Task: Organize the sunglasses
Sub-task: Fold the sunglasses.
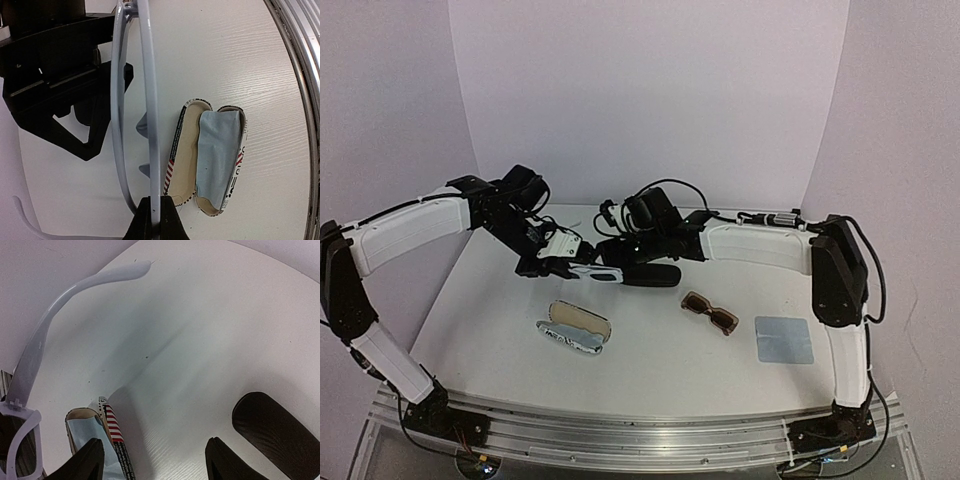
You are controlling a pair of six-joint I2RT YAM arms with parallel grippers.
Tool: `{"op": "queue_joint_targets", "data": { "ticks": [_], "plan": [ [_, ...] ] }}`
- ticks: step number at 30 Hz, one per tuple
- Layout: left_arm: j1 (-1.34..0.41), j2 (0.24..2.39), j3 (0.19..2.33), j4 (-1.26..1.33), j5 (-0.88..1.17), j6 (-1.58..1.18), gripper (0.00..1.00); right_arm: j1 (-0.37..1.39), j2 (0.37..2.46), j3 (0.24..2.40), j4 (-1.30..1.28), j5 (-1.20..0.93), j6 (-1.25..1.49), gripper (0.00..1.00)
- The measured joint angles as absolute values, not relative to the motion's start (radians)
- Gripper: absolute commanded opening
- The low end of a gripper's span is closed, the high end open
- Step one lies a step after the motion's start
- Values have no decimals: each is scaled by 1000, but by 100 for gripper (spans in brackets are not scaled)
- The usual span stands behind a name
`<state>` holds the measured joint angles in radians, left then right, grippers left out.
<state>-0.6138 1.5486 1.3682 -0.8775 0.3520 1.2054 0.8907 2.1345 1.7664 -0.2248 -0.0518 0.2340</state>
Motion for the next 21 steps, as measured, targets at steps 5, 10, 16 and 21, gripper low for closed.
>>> {"op": "queue_joint_targets", "data": {
  "ticks": [5, 10, 16, 21],
  "plan": [
    [-614, 1541, 1368, -888, 365, 1202, 0, 885, 2129, 1754, -224, -54, 213, 82],
    [-610, 1541, 1368, -892, 386, 1124, 0, 821, 2009, 1602, -210, -69, 212, 89],
    [-587, 1565, 1417, -917, 526, 903, 0, 721, 1749, 1427, -156, -153, 147, 90],
    [-546, 1589, 1434, -905, 711, 646, 0, 705, 1542, 1215, 56, -277, 197, 77]
  ]
}}
